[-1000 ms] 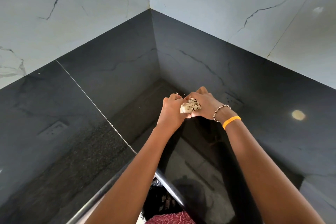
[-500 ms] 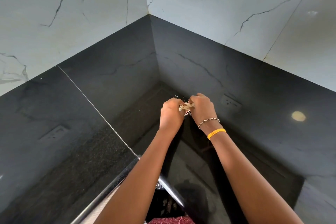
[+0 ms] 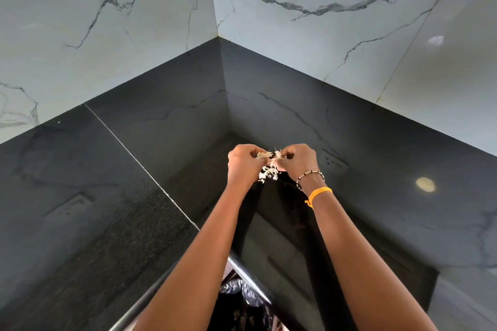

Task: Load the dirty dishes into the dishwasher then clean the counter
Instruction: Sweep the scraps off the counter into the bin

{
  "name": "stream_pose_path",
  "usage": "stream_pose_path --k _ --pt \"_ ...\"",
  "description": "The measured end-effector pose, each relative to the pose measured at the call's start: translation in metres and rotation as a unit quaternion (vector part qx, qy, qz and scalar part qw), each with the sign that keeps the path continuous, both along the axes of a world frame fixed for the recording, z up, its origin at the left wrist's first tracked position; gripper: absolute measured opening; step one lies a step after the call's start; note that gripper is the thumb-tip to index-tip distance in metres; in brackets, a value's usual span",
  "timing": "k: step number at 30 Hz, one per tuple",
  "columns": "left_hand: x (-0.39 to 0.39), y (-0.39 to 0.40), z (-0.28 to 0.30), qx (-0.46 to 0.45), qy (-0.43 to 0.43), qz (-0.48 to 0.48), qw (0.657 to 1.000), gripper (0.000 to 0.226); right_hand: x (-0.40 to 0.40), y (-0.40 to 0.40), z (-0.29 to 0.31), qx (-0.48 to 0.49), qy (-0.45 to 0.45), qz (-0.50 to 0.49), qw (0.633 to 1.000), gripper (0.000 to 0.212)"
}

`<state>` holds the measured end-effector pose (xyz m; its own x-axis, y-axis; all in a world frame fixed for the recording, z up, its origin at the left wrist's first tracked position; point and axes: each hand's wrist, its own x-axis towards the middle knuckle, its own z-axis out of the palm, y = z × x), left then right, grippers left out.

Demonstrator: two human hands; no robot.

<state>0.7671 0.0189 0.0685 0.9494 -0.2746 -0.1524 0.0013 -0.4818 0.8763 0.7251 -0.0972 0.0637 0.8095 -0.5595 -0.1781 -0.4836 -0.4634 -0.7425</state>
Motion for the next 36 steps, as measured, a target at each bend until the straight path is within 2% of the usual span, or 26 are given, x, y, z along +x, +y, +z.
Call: stream_pose_path --k 3,8,11,16,22,28,33,36 --pt "-0.004 0.006 0.005 -0.008 -0.006 -0.006 1.000 0.009 -0.008 0.001 0.004 0.014 -0.005 -0.020 1.000 0.008" --pt "-0.013 0.018 0.017 -0.040 -0.010 -0.017 0.999 0.010 -0.020 0.004 0.010 0.040 -0.015 -0.073 0.996 0.016" --pt "-0.020 0.028 0.023 -0.061 -0.007 -0.029 0.998 0.012 -0.029 0.007 0.012 0.087 -0.022 -0.108 0.990 0.016" --pt "-0.037 0.049 0.033 -0.080 -0.009 -0.060 0.995 0.011 -0.062 0.034 0.025 0.261 -0.112 -0.169 0.944 0.020" --pt "-0.065 0.085 0.040 -0.111 0.019 -0.090 0.990 0.012 -0.105 0.082 0.035 0.390 -0.184 -0.167 0.887 0.017" --pt "-0.101 0.139 0.018 -0.135 0.105 -0.127 0.977 0.013 -0.154 0.145 0.019 0.420 -0.188 -0.171 0.871 0.010" --pt "-0.131 0.180 -0.015 -0.128 0.150 -0.134 0.971 0.015 -0.187 0.187 -0.018 0.417 -0.134 -0.184 0.880 0.014" --pt "-0.144 0.198 -0.040 -0.113 0.174 -0.134 0.969 0.015 -0.199 0.206 -0.044 0.437 -0.110 -0.211 0.868 0.014"
